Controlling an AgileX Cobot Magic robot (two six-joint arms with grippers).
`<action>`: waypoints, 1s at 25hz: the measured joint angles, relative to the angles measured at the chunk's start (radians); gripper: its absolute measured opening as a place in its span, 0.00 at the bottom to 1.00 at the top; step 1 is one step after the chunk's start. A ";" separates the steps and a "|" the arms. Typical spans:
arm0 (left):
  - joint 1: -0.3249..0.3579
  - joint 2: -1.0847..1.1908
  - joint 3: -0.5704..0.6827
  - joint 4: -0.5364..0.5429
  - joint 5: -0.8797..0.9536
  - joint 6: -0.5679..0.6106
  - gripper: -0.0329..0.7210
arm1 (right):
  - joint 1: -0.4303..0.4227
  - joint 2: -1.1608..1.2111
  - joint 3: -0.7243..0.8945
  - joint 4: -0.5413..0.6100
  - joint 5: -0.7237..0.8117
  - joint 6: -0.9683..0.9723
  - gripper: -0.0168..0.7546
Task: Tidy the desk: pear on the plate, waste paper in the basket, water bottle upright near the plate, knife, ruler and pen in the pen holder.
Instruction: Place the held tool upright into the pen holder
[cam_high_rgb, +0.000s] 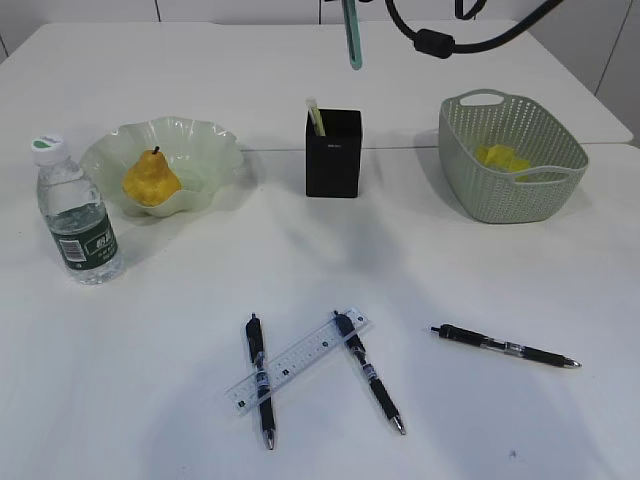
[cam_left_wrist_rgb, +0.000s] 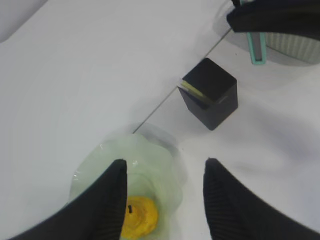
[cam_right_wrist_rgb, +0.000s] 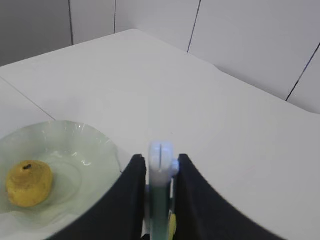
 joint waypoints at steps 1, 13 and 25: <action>0.000 0.000 0.000 0.000 -0.016 -0.004 0.51 | 0.000 0.004 0.000 -0.010 -0.002 -0.002 0.19; 0.027 0.000 0.000 0.024 -0.197 -0.094 0.50 | 0.000 0.051 0.000 -0.066 0.002 -0.003 0.19; 0.080 0.000 0.110 0.026 -0.552 -0.232 0.50 | 0.000 0.059 0.000 -0.096 0.024 -0.003 0.19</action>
